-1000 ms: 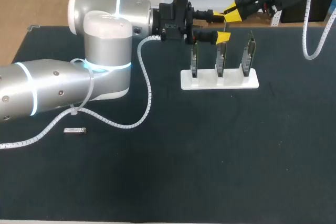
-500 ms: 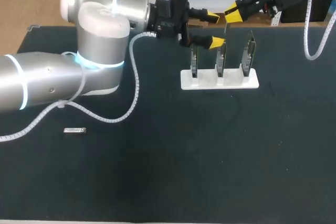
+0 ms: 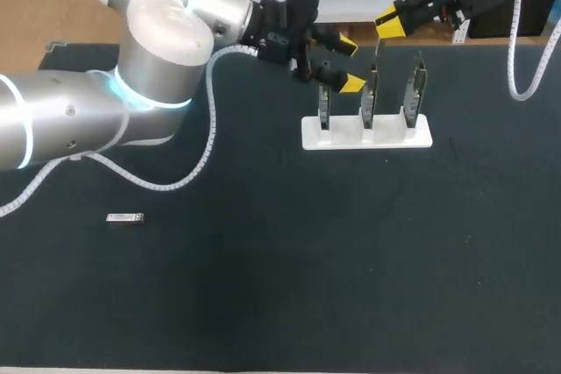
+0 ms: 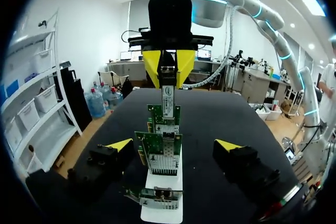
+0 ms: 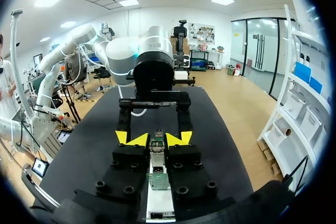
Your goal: Pick up the optical module with the left hand, and insert it into the network port with the right hand.
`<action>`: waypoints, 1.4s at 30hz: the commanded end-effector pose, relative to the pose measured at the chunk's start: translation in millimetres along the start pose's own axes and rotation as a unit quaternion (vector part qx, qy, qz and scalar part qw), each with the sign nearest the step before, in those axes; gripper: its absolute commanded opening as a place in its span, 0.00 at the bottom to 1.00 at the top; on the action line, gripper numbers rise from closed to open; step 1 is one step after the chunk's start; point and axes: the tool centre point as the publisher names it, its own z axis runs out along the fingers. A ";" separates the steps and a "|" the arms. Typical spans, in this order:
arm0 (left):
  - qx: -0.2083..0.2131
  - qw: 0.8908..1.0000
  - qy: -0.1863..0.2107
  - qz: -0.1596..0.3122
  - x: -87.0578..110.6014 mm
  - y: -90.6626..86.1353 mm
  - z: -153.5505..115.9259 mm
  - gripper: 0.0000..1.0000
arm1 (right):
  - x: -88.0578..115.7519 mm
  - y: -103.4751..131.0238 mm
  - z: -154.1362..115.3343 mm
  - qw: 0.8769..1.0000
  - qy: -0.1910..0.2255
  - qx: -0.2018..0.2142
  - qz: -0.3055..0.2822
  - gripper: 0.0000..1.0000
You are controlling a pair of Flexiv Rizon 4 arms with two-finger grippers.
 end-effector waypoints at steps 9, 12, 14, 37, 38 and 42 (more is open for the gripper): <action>0.015 0.996 0.091 -0.004 5.3 0.5 8.8 1.00 | 2.0 5.1 -0.1 1.000 -0.005 0.004 -0.001 0.00; 0.016 0.995 0.096 -0.008 7.9 0.3 9.1 1.00 | 2.6 5.9 -0.8 1.000 -0.006 0.005 -0.001 0.00; 0.015 0.995 0.099 -0.009 8.2 0.2 8.9 1.00 | 2.8 6.0 -1.0 1.000 -0.006 0.006 -0.001 0.00; 0.013 0.993 0.117 -0.006 11.5 -4.3 13.5 1.00 | 3.8 5.7 -2.0 1.000 -0.011 0.007 -0.002 0.00; 0.013 0.993 0.117 -0.005 11.1 -4.2 14.0 1.00 | 3.9 5.7 -2.0 1.000 -0.010 0.007 -0.001 0.00; 0.005 0.992 0.129 -0.009 12.3 -2.7 15.4 1.00 | 4.1 5.6 -2.2 1.000 -0.011 0.008 -0.001 0.00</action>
